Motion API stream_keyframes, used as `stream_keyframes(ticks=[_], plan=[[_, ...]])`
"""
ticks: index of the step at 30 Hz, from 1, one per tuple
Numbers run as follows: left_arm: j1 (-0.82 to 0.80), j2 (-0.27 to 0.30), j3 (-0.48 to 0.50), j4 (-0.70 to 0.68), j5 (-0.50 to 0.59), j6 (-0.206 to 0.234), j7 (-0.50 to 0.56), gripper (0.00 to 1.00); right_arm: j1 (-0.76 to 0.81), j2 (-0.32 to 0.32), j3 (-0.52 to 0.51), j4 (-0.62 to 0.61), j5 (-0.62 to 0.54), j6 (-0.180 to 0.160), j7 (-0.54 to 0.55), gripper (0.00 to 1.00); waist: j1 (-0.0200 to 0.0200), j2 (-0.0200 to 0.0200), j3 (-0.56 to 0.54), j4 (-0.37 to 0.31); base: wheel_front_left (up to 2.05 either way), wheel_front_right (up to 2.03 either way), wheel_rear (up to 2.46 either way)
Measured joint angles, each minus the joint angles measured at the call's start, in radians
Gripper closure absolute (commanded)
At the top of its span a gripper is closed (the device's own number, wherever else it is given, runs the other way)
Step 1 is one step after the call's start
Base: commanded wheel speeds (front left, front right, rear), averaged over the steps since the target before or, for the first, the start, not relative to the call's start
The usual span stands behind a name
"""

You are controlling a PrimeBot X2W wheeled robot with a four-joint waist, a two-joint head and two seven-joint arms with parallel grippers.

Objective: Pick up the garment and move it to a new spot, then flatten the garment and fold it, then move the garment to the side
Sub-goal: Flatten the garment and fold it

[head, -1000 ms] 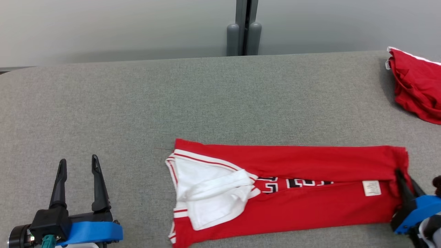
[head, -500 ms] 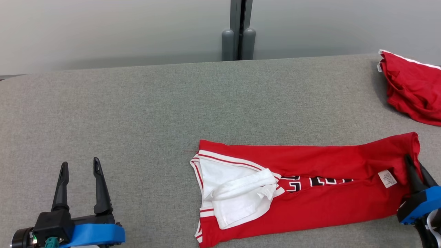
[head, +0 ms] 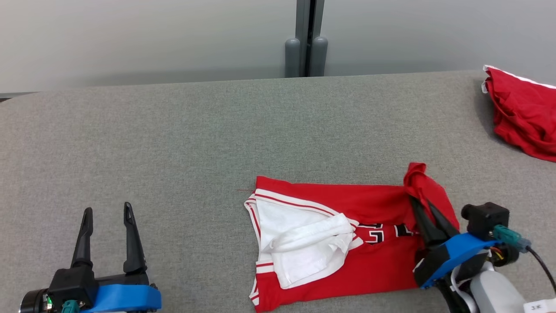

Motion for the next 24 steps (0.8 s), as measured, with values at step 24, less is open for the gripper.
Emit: stream_keyframes(ticks=[24], plan=[[-0.027, 0.000, -0.016, 0.036, -0.008, -0.019, 0.000, 0.00, -0.085, 0.180, 0.256, 0.040, 0.014, 0.000, -0.011, 1.00, 0.0000, 0.0000, 0.013, 0.065, 0.00, 0.00, 0.00]])
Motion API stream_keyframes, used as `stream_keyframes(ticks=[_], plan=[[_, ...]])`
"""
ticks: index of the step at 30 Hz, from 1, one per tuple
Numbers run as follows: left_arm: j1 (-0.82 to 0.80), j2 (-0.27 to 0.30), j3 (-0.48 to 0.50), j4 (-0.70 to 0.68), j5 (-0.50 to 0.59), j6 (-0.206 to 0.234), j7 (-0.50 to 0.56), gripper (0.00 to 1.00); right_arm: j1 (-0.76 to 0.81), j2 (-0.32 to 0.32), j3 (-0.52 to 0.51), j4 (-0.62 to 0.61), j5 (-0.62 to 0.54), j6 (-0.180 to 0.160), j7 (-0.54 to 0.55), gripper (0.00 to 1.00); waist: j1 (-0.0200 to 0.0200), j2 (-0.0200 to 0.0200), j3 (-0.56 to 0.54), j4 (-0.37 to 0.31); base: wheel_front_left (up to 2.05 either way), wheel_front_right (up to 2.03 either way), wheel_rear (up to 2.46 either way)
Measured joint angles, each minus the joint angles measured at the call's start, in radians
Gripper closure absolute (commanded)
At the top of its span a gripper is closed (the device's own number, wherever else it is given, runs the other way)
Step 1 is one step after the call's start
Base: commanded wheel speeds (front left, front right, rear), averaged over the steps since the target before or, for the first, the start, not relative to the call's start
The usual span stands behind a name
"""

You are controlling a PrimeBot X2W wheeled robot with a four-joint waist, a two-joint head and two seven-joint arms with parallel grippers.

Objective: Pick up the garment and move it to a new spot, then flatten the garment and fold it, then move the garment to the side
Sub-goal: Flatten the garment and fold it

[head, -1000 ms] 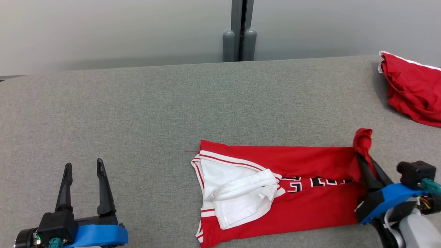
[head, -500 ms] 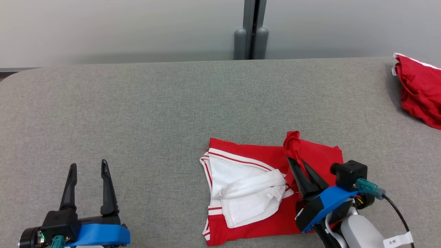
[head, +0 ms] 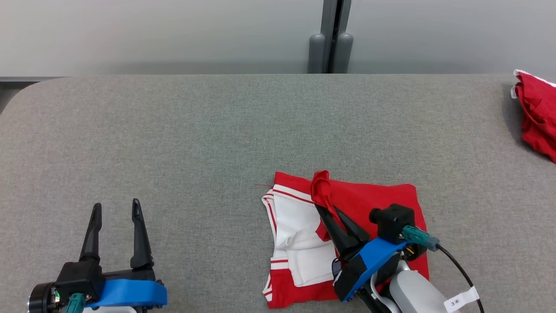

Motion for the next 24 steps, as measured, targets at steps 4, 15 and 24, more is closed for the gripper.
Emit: stream_keyframes(ticks=[4, 15, 24], plan=[[-0.009, 0.000, -0.003, 0.003, -0.006, 0.000, 0.000, 0.00, -0.027, 0.002, 0.047, 0.007, 0.030, 0.000, -0.012, 1.00, 0.0000, 0.0000, 0.008, 0.007, 0.00, 0.00, 0.00], [-0.021, 0.000, -0.012, 0.008, -0.011, 0.003, 0.000, 0.00, -0.086, 0.005, 0.149, 0.073, 0.119, 0.000, -0.048, 0.00, 0.0000, 0.0002, 0.020, 0.009, 0.00, 0.00, 0.00], [-0.021, 0.000, -0.018, 0.014, -0.016, 0.000, 0.000, 0.00, -0.109, -0.030, 0.051, 0.042, 0.034, 0.000, -0.101, 0.00, 0.0000, 0.0002, 0.007, -0.030, 0.00, 0.00, 0.00]])
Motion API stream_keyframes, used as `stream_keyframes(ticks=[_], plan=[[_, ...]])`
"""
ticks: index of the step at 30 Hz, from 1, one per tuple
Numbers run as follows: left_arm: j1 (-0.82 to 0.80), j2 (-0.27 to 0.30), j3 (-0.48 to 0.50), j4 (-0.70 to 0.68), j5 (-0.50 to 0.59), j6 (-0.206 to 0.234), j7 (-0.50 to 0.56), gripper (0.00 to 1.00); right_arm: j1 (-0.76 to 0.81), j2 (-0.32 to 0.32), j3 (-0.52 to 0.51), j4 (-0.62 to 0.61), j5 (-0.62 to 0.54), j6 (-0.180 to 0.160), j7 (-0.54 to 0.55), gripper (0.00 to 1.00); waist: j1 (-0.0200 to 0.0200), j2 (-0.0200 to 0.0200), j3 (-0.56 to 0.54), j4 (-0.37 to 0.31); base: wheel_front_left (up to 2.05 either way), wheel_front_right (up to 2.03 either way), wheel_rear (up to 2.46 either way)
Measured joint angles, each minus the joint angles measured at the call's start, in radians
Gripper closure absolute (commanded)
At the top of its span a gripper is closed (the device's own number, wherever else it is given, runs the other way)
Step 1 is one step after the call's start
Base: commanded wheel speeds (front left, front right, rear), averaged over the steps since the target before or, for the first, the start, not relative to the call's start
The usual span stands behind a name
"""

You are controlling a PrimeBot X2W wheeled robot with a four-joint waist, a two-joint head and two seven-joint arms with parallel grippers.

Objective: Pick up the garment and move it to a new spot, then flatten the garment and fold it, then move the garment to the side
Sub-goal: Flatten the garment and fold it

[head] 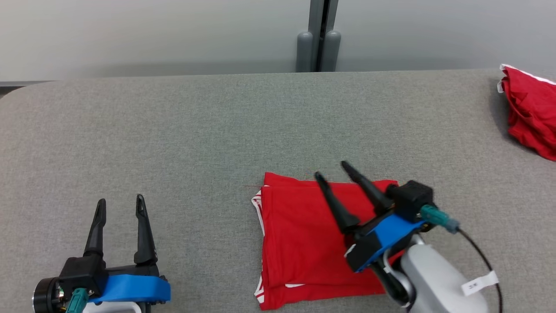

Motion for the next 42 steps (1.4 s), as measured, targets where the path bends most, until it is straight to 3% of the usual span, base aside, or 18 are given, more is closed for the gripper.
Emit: stream_keyframes(ticks=[8, 15, 30, 42], plan=[[0.001, 0.000, 0.010, -0.002, 0.007, -0.003, 0.000, 0.00, 0.096, -0.098, -0.243, -0.172, -0.097, 0.000, -0.004, 0.00, 0.0000, 0.0000, -0.023, -0.041, 0.00, 0.00, 0.00], [0.017, 0.000, 0.001, -0.002, 0.035, -0.011, 0.000, 0.00, 0.223, -0.101, -0.381, -0.273, -0.158, 0.000, -0.004, 0.00, 0.0000, -0.0002, -0.050, -0.075, 0.00, 0.00, 0.00], [0.073, 0.000, -0.001, 0.008, 0.055, -0.020, 0.000, 0.00, 0.448, -0.023, -0.498, -0.345, -0.234, 0.000, -0.004, 0.00, -0.0002, -0.0003, -0.130, -0.074, 0.00, 0.00, 0.00], [0.106, 0.006, 0.000, 0.003, 0.062, -0.037, 0.000, 0.00, 0.493, 0.003, -0.514, -0.320, -0.260, 0.000, -0.004, 0.00, -0.0001, -0.0003, -0.148, -0.053, 0.00, 0.00, 0.00]])
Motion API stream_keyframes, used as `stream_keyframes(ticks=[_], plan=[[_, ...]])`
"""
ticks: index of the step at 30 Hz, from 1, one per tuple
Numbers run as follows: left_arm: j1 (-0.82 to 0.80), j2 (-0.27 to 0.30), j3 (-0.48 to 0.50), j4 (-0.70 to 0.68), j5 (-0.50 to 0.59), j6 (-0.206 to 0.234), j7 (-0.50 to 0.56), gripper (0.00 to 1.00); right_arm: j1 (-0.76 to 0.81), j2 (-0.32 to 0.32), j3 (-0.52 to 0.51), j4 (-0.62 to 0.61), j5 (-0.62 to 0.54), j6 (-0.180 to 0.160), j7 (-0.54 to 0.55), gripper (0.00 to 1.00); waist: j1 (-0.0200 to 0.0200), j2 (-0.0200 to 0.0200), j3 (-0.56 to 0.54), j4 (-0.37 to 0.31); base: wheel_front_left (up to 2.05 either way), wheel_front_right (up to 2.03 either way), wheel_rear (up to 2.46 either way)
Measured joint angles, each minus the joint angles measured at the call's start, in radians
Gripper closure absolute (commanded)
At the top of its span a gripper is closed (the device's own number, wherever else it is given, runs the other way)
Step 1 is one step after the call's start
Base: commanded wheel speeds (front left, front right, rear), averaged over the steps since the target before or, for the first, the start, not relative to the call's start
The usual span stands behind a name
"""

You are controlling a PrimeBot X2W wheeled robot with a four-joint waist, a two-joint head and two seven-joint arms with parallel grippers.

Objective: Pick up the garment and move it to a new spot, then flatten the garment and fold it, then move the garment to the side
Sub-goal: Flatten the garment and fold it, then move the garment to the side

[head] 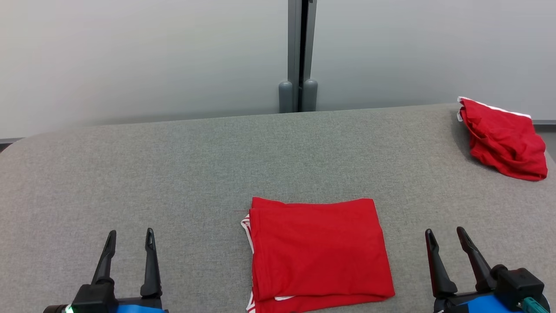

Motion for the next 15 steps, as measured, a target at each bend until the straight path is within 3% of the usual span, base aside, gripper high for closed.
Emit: stream_keyframes(ticks=[15], plan=[[0.003, 0.000, 0.002, 0.004, 0.003, 0.000, 0.000, 0.00, 0.000, 0.005, 0.004, 0.021, -0.018, 0.000, 0.018, 0.00, 0.0000, 0.0000, 0.007, 0.009, 0.00, 0.00, 0.00]])
